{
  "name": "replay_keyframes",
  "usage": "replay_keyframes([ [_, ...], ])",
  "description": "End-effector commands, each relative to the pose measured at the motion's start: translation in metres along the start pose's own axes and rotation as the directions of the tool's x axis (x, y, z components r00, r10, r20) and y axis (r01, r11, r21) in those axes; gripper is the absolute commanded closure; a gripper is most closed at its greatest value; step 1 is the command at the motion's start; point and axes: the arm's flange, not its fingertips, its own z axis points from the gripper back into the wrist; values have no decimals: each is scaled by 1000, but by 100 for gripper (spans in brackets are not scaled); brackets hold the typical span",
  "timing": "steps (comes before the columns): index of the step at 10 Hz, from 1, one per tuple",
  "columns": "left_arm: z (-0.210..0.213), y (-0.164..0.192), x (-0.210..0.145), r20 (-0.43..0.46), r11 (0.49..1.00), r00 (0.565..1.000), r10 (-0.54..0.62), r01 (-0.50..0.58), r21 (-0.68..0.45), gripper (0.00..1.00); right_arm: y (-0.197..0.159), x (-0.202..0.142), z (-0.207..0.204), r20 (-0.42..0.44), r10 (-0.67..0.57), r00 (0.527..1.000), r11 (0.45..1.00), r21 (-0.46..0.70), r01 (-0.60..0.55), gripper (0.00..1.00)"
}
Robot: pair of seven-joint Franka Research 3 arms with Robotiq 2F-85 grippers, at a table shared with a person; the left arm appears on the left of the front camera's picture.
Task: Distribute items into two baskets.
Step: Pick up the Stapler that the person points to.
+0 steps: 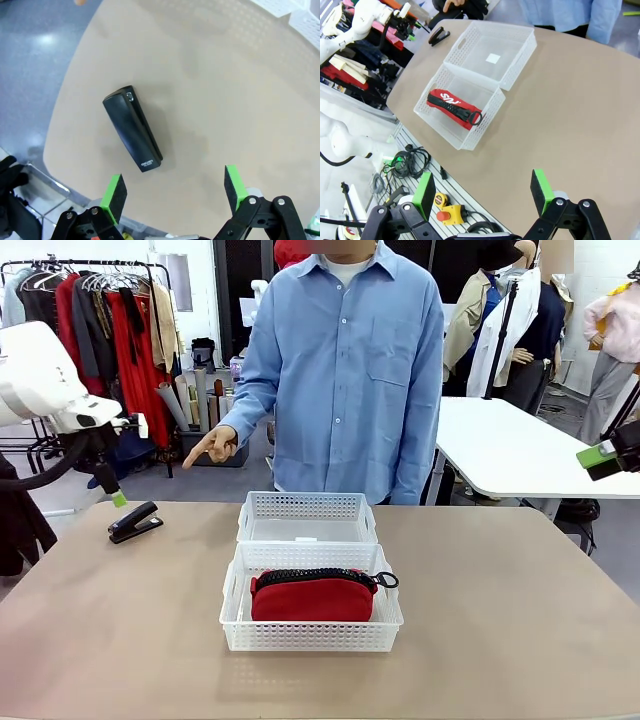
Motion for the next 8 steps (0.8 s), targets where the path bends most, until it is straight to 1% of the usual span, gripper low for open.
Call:
replay_keyframes([
  [1, -5, 6, -1, -16, 999, 999, -46, 46, 3, 0, 0, 1, 2, -7, 1, 1000, 1000, -4, -1, 0],
  [3, -19, 7, -1, -6, 997, 997, -74, 74, 7, 0, 0, 1, 2, -7, 1, 1000, 1000, -4, -1, 0],
  [5, -34, 15, -1, -15, 994, 996, -91, 92, 64, 0, 0, 1, 2, -7, 1, 1000, 1000, -4, -1, 0],
  [8, -55, 23, 0, -26, 994, 995, -92, 93, 56, 0, 0, 1, 2, -7, 1, 1000, 1000, -4, -1, 0],
])
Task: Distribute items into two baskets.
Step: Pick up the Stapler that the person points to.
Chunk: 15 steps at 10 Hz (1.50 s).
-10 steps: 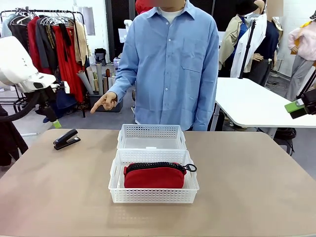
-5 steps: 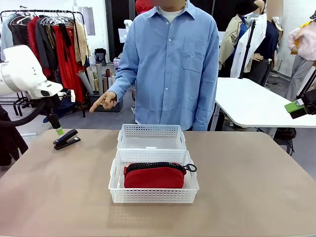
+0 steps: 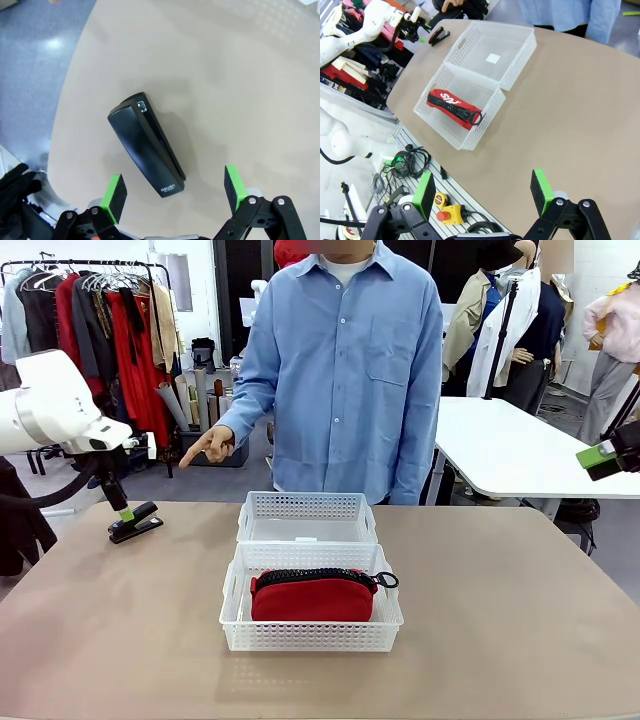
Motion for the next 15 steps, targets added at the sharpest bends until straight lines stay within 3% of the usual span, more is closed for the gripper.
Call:
replay_keyframes([
  [1, -9, 9, 1, -12, 1000, 1000, -29, 29, -1, 0, 0, 1, 2, -7, 1, 1000, 1000, -4, -1, 0],
  [11, -49, 18, 11, -16, 998, 999, -51, 51, 23, 0, 0, 1, 2, -7, 1, 1000, 1000, -4, -1, 0],
  [12, -50, 19, 10, -20, 999, 999, -50, 50, 19, 5, 0, 1, 2, -7, 1, 1000, 1000, -4, -1, 0],
  [13, -51, 20, 9, -33, 999, 998, -49, 49, 22, 18, 0, 1, 2, -7, 1, 1000, 1000, -4, -1, 0],
  [15, -49, 21, 9, -38, 999, 998, -41, 42, 19, 56, 0, 1, 2, -7, 1, 1000, 1000, -4, -1, 0],
])
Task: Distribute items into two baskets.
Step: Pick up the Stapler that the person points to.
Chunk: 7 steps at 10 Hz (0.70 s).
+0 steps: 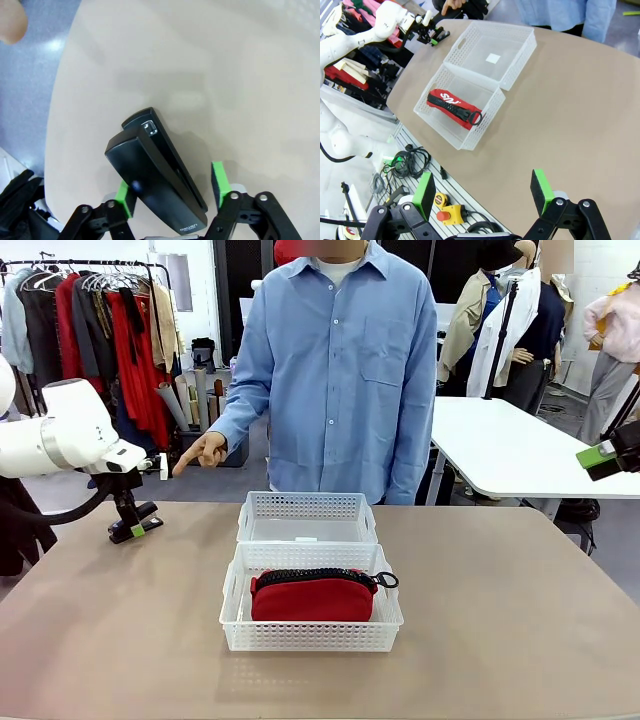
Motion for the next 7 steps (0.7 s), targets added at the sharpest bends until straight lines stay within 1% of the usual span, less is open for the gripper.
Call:
replay_keyframes([
  [1, 1, 7, 1, -14, 1000, 1000, 12, -12, 0, 76, 0, 1, 2, -6, 1, 1000, 1000, -4, -1, 0],
  [2, 1, 7, 1, -15, 1000, 1000, 12, -12, -1, 95, 0, 1, 2, -6, 1, 1000, 1000, -4, -1, 0],
  [3, 1, 7, 1, -7, 1000, 1000, 19, -19, -4, 100, 0, 1, 2, -6, 1, 1000, 1000, -4, -1, 0],
  [7, 2, 7, 0, -1, 999, 999, 32, -32, -15, 100, 0, 1, 2, -6, 1, 1000, 1000, -4, -1, 0],
])
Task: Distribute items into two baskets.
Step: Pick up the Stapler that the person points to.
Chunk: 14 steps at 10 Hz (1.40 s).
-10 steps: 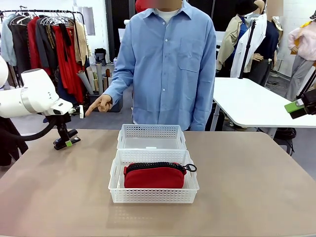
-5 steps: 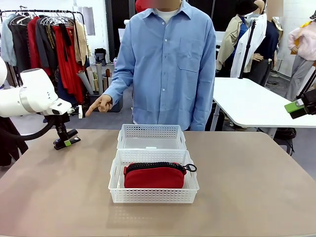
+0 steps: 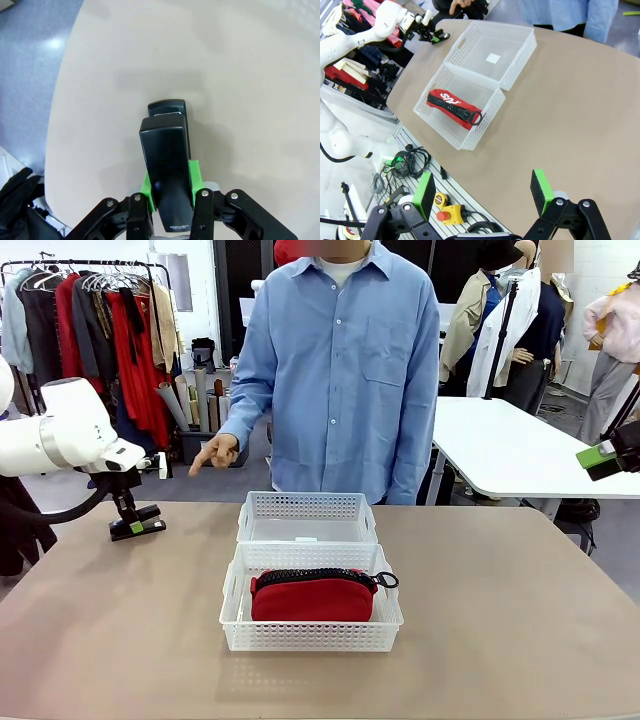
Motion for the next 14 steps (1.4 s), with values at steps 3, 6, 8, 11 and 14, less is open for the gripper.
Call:
replay_keyframes([
  [3, 2, 5, 2, 2, 999, 1000, 26, -26, -23, 100, 0, 1, 2, -6, 1, 1000, 1000, -4, -1, 0],
  [6, 22, 1, 10, 49, 999, 999, 21, -19, -39, 100, 0, 1, 2, -6, 1, 1000, 1000, -4, -1, 0],
  [8, 73, -9, 22, 21, 994, 996, 91, -90, -68, 100, 0, 1, 2, -6, 1, 1000, 1000, -4, -1, 0],
  [11, 150, -37, 15, 57, 993, 993, 104, -100, -55, 100, 0, 1, 2, -6, 1, 1000, 1000, -4, -1, 0],
  [14, 210, -80, 14, 97, 997, 994, 50, -44, -61, 100, 0, 1, 2, -6, 1, 1000, 1000, -4, -1, 0],
])
